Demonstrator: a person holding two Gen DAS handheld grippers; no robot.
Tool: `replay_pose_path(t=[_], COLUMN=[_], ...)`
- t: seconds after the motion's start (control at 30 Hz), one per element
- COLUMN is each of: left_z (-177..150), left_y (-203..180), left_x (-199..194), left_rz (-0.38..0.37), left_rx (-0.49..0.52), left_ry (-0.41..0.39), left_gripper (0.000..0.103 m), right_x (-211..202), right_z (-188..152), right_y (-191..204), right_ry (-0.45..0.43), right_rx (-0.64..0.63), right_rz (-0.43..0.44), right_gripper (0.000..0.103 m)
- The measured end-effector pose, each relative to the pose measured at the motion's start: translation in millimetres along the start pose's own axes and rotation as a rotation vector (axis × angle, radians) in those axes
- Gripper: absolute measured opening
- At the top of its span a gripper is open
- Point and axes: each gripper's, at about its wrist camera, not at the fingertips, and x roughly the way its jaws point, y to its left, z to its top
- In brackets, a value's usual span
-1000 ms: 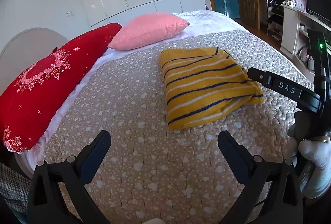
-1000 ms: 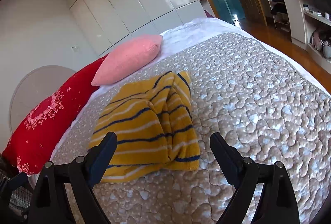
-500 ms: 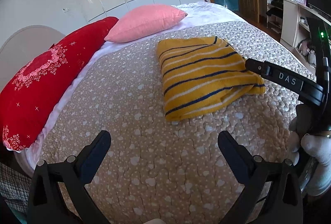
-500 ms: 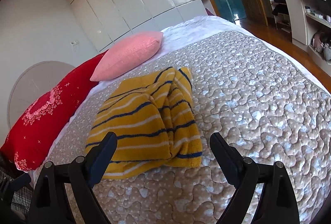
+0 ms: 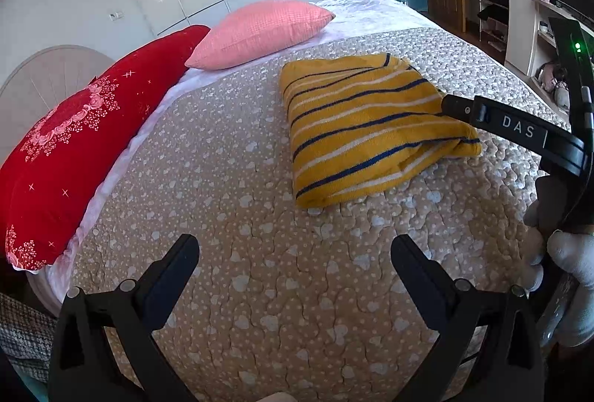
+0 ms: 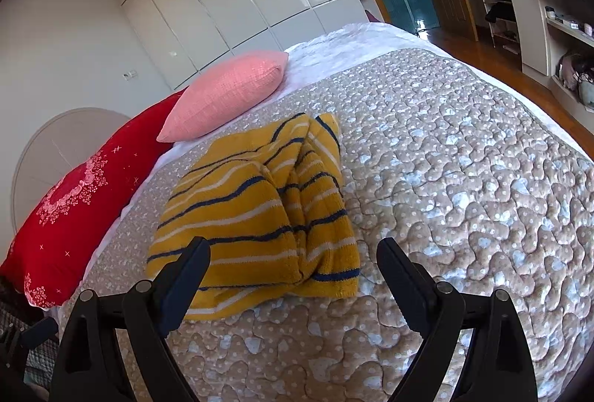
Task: Fold small clothes
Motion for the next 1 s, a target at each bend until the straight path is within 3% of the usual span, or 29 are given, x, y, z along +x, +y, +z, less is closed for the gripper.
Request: replay_pose_path(t=[0.17, 0.27, 0.53, 0.8, 1.0], left_z=[-1, 0, 4, 4, 2], left_y=[1, 0, 4, 29, 33], left_x=[4, 9, 25, 42, 49], left_rz=[-0.016, -0.066, -0.110, -0.139, -0.126], left_rx=[-0.003, -0.007, -0.039, -0.136, -0.155], left_ry=[0.007, 0.029, 0.052, 0.087, 0.091], left_gripper=[0.103, 0.103, 0.103, 0.103, 0.103], right_x=[4, 5, 3, 13, 18], right_z=[0, -1, -13, -27, -33], right_y=[-2, 1, 27, 40, 44], right_ry=[0.017, 0.026, 0.063, 0.119, 0.159], right_rx=[0.004, -0.015, -0.157, -0.299, -0.341], right_rz=[-0.012, -0.034, -0.168, -0.396, -0.408], right_gripper=[0.094, 0.094, 0.094, 0.094, 0.094])
